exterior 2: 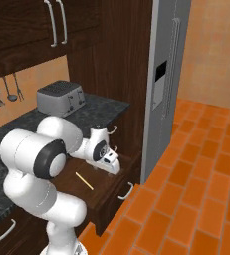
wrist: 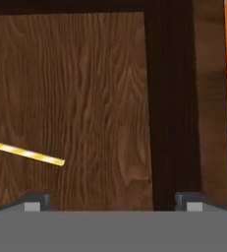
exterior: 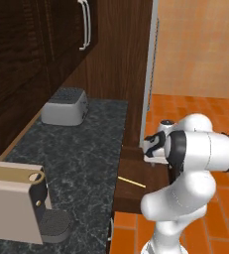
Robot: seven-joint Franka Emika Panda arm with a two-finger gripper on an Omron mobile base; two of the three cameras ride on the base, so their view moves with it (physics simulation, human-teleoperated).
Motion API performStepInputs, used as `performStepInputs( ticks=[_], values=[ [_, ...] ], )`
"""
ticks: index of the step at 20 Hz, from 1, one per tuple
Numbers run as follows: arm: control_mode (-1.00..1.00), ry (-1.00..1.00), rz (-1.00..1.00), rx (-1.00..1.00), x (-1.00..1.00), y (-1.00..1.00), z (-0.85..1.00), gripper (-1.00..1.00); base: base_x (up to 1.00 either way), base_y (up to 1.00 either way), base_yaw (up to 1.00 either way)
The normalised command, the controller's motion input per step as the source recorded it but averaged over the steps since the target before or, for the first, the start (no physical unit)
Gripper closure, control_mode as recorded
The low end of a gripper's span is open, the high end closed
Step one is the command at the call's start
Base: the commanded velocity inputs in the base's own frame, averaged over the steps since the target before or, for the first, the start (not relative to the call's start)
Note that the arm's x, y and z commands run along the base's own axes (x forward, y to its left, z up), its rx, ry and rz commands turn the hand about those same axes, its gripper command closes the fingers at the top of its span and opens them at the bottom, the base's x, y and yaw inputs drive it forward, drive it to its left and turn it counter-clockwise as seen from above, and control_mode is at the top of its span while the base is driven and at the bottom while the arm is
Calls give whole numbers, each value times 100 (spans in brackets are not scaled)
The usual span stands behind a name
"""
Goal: Take a straw from the drawer in front and place it inside the glass cup on the dining counter.
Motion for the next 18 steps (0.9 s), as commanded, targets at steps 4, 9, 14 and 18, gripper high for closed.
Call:
performStepInputs(
  ticks=[4, 9, 14, 18],
  values=[
    [-100, 0, 9, 0, 0, 0, -64, -100, 0, 0, 0],
    [-100, -1, 7, 0, 0, -5, -58, -100, 0, 0, 0],
    [-100, 0, 1, -1, 0, -28, -40, -100, 0, 0, 0],
    [-100, 0, 0, -6, -25, -65, -19, -100, 0, 0, 0]
  ],
)
